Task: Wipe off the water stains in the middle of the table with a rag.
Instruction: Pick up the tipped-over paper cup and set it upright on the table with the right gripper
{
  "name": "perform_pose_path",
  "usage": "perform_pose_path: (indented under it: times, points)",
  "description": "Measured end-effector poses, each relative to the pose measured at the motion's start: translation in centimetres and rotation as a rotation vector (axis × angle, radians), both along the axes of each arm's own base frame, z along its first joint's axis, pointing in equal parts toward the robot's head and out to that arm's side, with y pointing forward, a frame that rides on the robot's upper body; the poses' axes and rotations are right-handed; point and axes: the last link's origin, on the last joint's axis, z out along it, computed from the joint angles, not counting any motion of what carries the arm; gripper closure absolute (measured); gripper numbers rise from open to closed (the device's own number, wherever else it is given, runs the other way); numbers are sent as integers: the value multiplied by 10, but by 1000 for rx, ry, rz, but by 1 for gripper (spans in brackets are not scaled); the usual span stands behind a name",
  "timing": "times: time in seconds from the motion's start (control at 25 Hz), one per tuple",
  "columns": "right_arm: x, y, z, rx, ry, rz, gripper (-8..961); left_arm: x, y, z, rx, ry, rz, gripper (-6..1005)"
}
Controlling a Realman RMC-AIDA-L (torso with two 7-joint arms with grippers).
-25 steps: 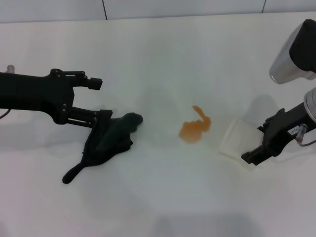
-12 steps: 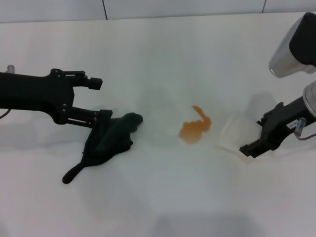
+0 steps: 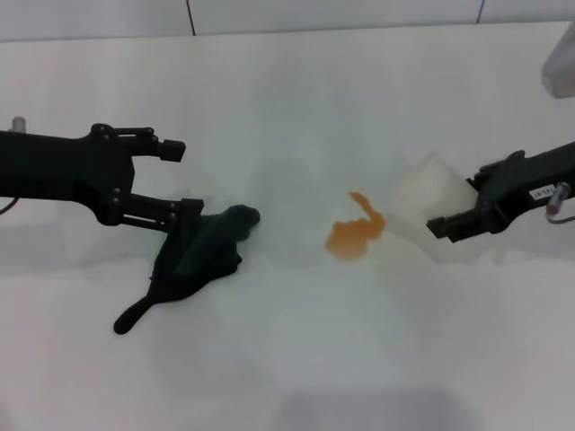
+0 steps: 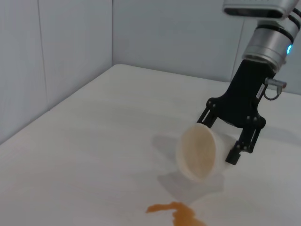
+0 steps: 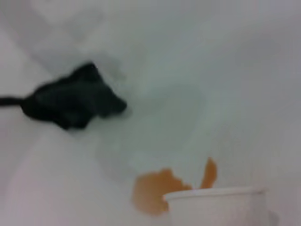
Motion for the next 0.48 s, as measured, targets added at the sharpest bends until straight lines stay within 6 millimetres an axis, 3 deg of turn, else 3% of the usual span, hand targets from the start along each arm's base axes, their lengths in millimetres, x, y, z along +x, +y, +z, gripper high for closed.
perform_pose_path:
  times: [0.48]
  points:
    - [39,5,-15,117,297,61,218,2,2,1,8,-2,1,153]
